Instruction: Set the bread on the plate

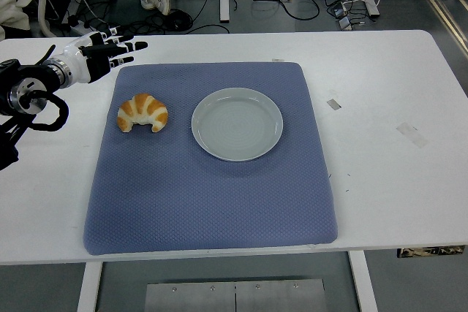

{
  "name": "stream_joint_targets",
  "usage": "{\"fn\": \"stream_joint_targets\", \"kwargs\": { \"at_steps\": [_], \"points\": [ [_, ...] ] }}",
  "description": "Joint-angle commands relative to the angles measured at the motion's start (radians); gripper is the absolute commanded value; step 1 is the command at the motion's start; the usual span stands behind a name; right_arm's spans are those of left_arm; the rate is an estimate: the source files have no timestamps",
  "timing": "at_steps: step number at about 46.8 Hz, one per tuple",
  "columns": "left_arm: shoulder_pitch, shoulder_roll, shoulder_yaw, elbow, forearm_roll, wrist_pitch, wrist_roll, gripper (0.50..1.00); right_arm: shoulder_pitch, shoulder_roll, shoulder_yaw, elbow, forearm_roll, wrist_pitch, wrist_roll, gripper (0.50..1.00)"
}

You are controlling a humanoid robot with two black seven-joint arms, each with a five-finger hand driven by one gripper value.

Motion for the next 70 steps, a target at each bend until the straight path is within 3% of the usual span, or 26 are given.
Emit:
{"fn": "stream_joint_targets", "kwargs": {
  "at_steps": [1,70],
  "points": [
    [0.000,0.000,-0.007,0.000,-0.001,0.000,0.000,0.992,0.000,0.000,0.000,0.000,0.000,0.000,0.000,1.000],
    [-0.020,0.020,-0.021,-0.001,-0.022,-0.011,0.011,0.992,0.000,0.000,0.000,0.000,0.000,0.000,0.000,1.000]
  ]
}}
